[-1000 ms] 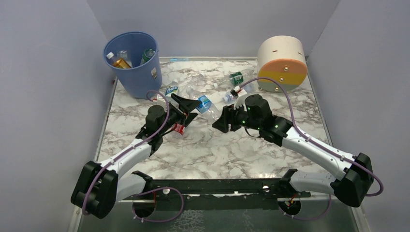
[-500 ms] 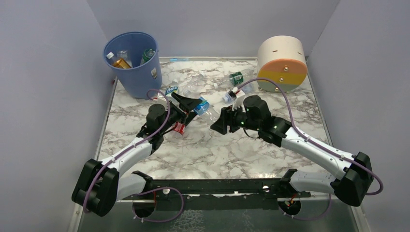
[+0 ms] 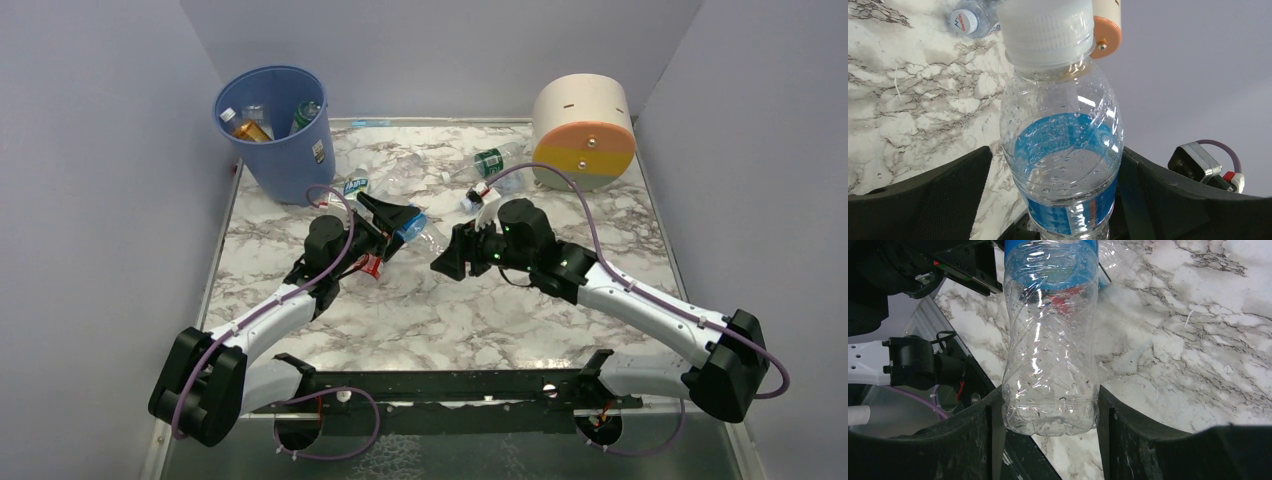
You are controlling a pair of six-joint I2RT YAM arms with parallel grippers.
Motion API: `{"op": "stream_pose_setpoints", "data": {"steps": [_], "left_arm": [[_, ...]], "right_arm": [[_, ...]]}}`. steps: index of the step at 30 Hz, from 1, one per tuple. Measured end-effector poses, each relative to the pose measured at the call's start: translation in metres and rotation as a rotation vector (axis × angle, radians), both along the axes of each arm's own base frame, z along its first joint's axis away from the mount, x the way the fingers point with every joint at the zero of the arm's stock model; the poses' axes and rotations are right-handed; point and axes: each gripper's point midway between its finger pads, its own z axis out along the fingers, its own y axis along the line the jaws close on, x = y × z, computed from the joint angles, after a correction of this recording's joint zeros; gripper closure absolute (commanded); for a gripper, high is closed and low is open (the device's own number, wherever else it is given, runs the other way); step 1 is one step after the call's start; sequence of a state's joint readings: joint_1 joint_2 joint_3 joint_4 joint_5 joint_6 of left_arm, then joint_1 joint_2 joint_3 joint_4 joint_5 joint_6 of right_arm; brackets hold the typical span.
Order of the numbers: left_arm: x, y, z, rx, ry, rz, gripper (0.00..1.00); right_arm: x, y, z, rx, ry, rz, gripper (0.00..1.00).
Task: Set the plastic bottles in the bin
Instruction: Pick up the plastic bottle at the center of the board.
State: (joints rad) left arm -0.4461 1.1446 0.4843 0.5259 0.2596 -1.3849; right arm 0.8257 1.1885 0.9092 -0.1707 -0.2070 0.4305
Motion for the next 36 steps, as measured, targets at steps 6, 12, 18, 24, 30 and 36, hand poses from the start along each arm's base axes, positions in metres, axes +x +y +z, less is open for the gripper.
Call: {"op": "stream_pose_setpoints", "data": {"steps": [6,12,18,24,30,36], "left_arm": [[-0.0003,-0.0004,0.0001,0.002,-0.002,-0.002,0.14],[0.0003,-0.0005,0.0025,-0.003,-0.012,-0.001,0.19],[0.0001,-0.0009,0.0034,-0.005,-0.015,-0.002,0.28],[0.0002,-0.0015,0.0053,-0.009,-0.022,-0.003,0.37],[-0.0004,-0.0015,0.0072,-0.010,-0.028,-0.002,0.37],[-0.0006,-0.0015,0.0077,-0.008,-0.032,-0.002,0.37]], "right_arm": [[-0.0016,0.0024,0.0005,0.006,0.003,0.004,0.40],[-0.0022,0.0031,-0.0004,0.005,0.007,0.005,0.40],[-0.0031,0.0037,-0.0008,0.006,0.012,0.005,0.40],[-0.0033,0.0043,-0.0020,0.003,0.014,0.006,0.40],[-0.0035,0.0045,-0.0018,0.004,0.013,0.007,0.33],[-0.0051,0.0056,-0.0018,0.005,0.016,0.010,0.19]]}}
